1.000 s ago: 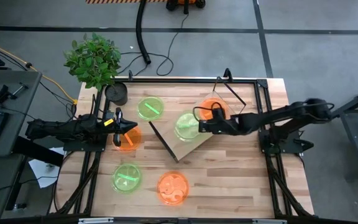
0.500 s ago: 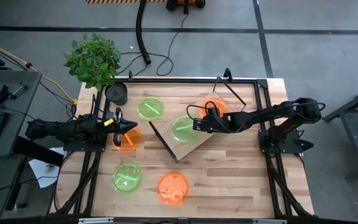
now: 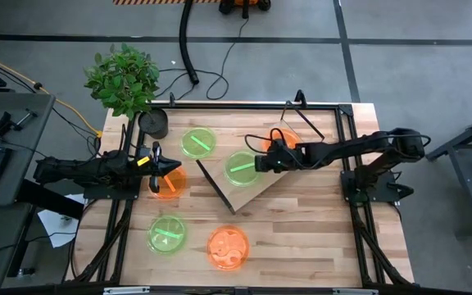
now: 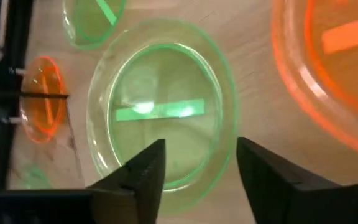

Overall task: Place and stack plates onto a shelf
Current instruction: Stack the top orange plate on the top of the orange plate on the shelf

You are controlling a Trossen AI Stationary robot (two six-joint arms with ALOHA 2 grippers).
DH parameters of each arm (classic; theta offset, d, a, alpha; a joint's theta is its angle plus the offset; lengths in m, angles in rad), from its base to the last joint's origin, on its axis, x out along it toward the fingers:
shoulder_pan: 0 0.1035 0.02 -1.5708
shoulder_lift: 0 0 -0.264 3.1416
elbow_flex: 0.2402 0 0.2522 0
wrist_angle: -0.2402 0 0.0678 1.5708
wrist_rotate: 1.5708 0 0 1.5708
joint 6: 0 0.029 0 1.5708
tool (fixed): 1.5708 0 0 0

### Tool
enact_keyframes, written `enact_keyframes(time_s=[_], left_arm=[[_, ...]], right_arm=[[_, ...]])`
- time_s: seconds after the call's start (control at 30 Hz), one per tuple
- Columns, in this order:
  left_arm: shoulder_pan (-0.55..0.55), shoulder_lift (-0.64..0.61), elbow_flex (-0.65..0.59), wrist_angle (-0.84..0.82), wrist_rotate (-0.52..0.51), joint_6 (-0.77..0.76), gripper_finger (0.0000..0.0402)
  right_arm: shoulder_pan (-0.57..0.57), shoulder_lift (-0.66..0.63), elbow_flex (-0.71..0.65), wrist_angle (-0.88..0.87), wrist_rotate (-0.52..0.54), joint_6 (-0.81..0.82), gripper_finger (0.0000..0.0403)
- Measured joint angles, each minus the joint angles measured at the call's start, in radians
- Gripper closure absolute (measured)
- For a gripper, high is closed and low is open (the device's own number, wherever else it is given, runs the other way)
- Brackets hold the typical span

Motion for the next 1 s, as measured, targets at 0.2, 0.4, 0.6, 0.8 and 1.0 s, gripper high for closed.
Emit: enact_keyframes(time_s=[0.2,0.4,0.6,0.8,1.0], left_arm=[[0.0,0.0,0.0,0.0,0.0,0.0,0.0401],[0.0,0.0,0.0,0.0,0.0,0.0,0.0401],[0.0,0.0,0.0,0.0,0.0,0.0,0.0401],[0.0,0.0,0.0,0.001,0.0,0.0,0.0401],[0.0,0.0,0.0,0.059,-0.006,-0.06,0.0401]], right_arm=[[-0.02,-0.078,0.0,0.003,0.178,-0.201,0.0197],[-0.01,-0.263,0.0,-0.018,0.22,-0.42,0.0196],[-0.067,-0.465,0.0,-0.166,0.202,-0.607,0.0196],[-0.096,-0.622,0.0,-0.193,0.206,-0.63,0.0196],[-0.096,-0.732,0.0,-0.231,0.234,-0.63,0.0196]])
